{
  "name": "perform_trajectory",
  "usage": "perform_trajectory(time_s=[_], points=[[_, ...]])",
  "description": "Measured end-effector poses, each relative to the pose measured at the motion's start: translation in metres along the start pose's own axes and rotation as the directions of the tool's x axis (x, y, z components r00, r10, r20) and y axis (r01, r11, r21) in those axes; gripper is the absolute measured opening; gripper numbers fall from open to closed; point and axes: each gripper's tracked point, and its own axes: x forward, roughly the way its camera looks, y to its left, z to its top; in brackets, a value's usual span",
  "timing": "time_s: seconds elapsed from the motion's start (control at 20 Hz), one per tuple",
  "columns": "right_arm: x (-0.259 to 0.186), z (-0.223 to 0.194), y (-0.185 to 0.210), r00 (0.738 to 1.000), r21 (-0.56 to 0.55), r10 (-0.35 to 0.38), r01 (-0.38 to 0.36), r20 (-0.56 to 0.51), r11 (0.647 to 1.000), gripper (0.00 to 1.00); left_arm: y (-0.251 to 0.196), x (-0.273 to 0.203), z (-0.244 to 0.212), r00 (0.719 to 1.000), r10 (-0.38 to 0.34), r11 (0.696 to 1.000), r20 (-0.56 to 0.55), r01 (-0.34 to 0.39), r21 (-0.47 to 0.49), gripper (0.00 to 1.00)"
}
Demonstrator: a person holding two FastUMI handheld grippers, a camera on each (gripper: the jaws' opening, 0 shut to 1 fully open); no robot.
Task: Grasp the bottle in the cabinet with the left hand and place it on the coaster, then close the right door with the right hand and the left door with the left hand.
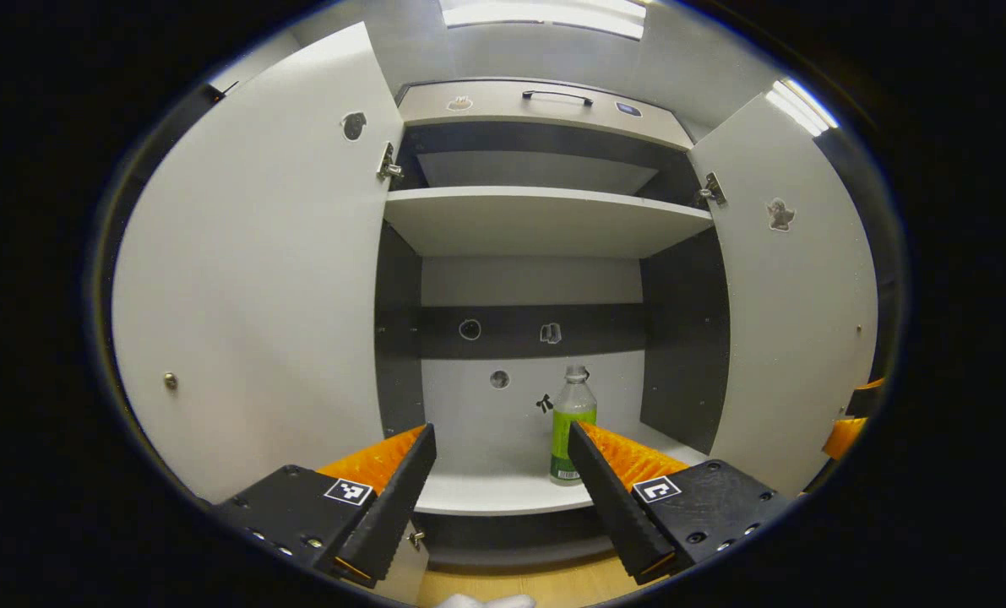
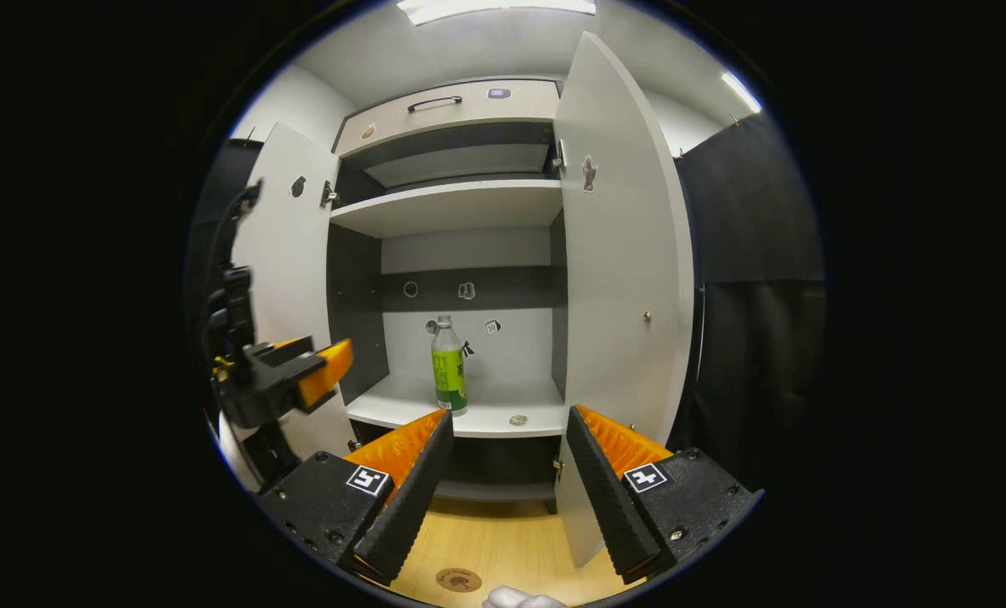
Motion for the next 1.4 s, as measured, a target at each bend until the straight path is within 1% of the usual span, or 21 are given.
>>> perform_trajectory(time_s=[0.15, 0.25, 0.45, 0.65, 0.8, 0.9, 0.95, 1.0, 1.05, 1.1, 1.15, 1.2, 1.25, 1.3, 1.35, 1.4], points=[[-0.006, 0.002, -0.007, 1.000, -0.022, -0.029, 0.029, -0.004, 0.999, 0.83, -0.028, 0.045, -0.007, 0.999, -0.042, 0.999, -0.002, 0.042, -0.033, 0.96], [-0.009, 0.003, -0.012, 0.999, -0.030, -0.052, 0.052, -0.008, 0.998, 0.83, -0.043, 0.075, -0.014, 0.999, -0.054, 0.998, -0.001, 0.054, -0.030, 0.96], [-0.015, 0.002, -0.022, 0.995, -0.062, -0.096, 0.095, -0.024, 0.994, 0.83, -0.069, 0.128, -0.041, 0.997, -0.068, 0.998, -0.031, 0.067, -0.015, 0.96], [-0.019, 0.004, -0.035, 0.990, -0.083, -0.141, 0.138, -0.028, 0.987, 0.83, -0.075, 0.162, -0.065, 0.998, -0.039, 0.999, -0.056, 0.039, -0.010, 0.96], [-0.022, 0.001, -0.039, 0.987, -0.091, -0.154, 0.151, -0.032, 0.984, 0.83, -0.078, 0.178, -0.073, 0.998, -0.029, 1.000, -0.057, 0.029, -0.011, 0.96], [-0.023, -0.004, -0.041, 0.986, -0.088, -0.157, 0.152, -0.050, 0.984, 0.83, -0.072, 0.186, -0.081, 0.997, -0.003, 1.000, -0.073, 0.003, -0.001, 0.96], [-0.023, -0.005, -0.041, 0.987, -0.085, -0.155, 0.150, -0.053, 0.985, 0.83, -0.072, 0.191, -0.082, 0.997, -0.005, 1.000, -0.071, 0.005, -0.002, 0.96], [-0.024, -0.004, -0.042, 0.986, -0.083, -0.156, 0.152, -0.052, 0.985, 0.83, -0.070, 0.200, -0.083, 0.998, 0.009, 1.000, -0.066, -0.009, 0.000, 0.96], [-0.025, -0.004, -0.042, 0.986, -0.084, -0.156, 0.152, -0.050, 0.985, 0.83, -0.065, 0.191, -0.081, 0.997, 0.022, 1.000, -0.073, -0.021, 0.007, 0.75], [-0.026, -0.005, -0.041, 0.987, -0.085, -0.154, 0.150, -0.050, 0.985, 0.83, -0.063, 0.188, -0.082, 0.997, 0.022, 1.000, -0.078, -0.022, 0.004, 0.75], [-0.028, -0.005, -0.040, 0.988, -0.084, -0.149, 0.145, -0.050, 0.986, 0.83, -0.062, 0.185, -0.081, 0.996, 0.018, 1.000, -0.083, -0.018, -0.004, 0.77], [-0.029, -0.004, -0.039, 0.988, -0.085, -0.145, 0.141, -0.047, 0.986, 0.83, -0.063, 0.178, -0.076, 0.997, 0.010, 1.000, -0.071, -0.011, -0.011, 0.74], [-0.031, -0.004, -0.039, 0.989, -0.088, -0.144, 0.140, -0.045, 0.986, 0.83, -0.062, 0.170, -0.068, 0.999, 0.006, 1.000, -0.054, -0.007, -0.012, 0.74], [-0.033, -0.004, -0.038, 0.989, -0.089, -0.141, 0.137, -0.045, 0.987, 0.83, -0.062, 0.161, -0.061, 0.999, 0.000, 1.000, -0.037, 0.000, -0.007, 0.77], [-0.035, -0.006, -0.036, 0.990, -0.087, -0.136, 0.132, -0.047, 0.987, 0.83, -0.062, 0.150, -0.057, 1.000, -0.006, 1.000, -0.025, 0.006, -0.003, 0.74], [-0.036, -0.007, -0.035, 0.990, -0.084, -0.130, 0.125, -0.051, 0.989, 0.83, -0.063, 0.137, -0.053, 1.000, -0.015, 1.000, -0.015, 0.015, -0.003, 0.74]])
